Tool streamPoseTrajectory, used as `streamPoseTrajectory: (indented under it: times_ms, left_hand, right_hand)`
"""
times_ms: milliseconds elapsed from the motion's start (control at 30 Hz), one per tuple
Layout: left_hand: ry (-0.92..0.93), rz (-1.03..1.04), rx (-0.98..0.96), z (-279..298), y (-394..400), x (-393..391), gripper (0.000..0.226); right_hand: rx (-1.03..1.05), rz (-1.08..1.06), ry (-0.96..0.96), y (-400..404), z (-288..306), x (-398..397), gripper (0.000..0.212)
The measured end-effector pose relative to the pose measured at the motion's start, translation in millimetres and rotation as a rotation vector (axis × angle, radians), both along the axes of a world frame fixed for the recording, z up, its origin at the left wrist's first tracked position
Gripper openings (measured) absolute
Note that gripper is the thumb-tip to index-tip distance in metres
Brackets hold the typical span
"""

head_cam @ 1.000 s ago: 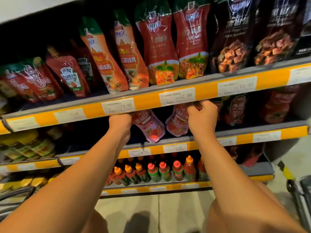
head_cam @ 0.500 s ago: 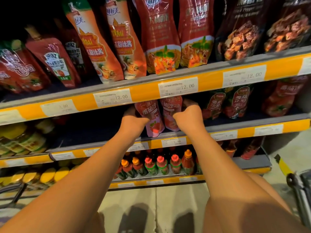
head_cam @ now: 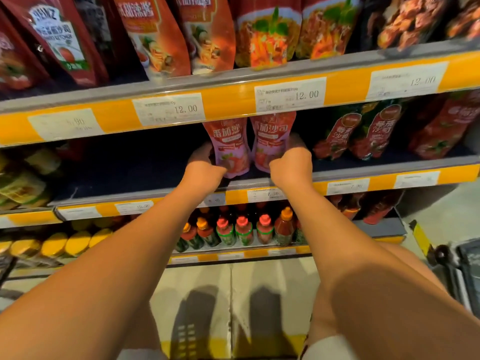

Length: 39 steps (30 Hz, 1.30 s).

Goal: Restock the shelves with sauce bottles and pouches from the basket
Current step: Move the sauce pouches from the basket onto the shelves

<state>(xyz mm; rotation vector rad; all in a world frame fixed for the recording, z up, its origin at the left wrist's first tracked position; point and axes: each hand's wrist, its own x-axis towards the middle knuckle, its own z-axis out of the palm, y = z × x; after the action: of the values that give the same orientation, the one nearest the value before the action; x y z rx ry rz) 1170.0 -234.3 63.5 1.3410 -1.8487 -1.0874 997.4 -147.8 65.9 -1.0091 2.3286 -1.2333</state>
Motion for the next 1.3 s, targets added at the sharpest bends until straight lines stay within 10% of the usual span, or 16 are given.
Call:
streamPoseTrajectory:
  times_ms: [300,1300]
  left_hand:
    - [-0.017,-0.083,-0.076,-8.5,-31.6,-13.9,0.044]
    - [-0.018,-0.156,-0.363,-38.5,-111.1,-66.3,0.041]
  right_hand:
    - [0.084,0.085,0.112,-36.0,11.9,-30.0,0.048]
    - [-0.035,-0.162,0.244,-123.1,-34.8,-61.1,0.043]
